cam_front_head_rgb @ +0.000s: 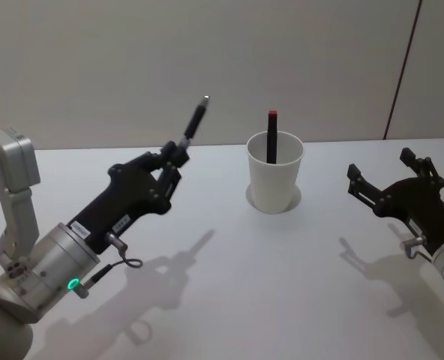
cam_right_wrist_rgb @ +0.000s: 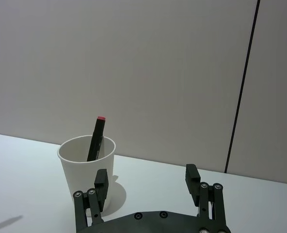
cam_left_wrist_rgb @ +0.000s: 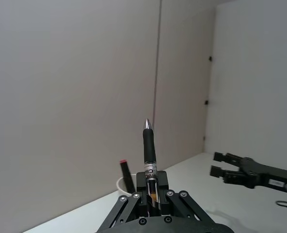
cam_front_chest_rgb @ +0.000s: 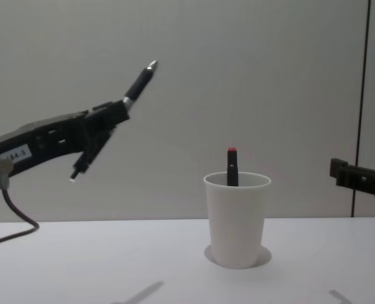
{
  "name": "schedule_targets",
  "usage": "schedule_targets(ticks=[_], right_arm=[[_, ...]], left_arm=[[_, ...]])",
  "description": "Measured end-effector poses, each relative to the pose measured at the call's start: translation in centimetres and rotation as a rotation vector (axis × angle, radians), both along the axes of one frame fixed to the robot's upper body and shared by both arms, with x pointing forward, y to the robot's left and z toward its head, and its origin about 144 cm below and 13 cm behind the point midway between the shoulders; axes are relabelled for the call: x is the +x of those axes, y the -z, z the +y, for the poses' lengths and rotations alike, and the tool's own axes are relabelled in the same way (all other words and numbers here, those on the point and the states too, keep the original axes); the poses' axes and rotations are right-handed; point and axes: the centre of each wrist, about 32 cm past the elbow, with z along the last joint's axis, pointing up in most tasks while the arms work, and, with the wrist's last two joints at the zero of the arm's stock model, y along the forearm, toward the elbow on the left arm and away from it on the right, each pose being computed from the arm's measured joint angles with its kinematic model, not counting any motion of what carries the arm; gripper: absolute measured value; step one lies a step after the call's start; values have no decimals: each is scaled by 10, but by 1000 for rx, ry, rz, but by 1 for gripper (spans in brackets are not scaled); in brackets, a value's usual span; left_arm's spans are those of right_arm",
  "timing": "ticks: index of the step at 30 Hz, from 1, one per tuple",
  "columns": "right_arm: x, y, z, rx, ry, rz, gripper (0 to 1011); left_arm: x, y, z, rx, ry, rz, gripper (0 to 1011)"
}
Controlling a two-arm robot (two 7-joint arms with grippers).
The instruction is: Place the pen into the pen holder.
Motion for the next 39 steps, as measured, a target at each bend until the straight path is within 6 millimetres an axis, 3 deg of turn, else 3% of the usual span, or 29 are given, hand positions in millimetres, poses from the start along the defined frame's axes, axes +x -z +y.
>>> schedule_targets(ticks=[17,39], right_arm=[[0,0,0,0,0,0,1001],[0,0,0,0,0,0,1001]], left_arm=[[12,7,-17,67,219,-4,130],[24,12,-41,100,345,-10,131]])
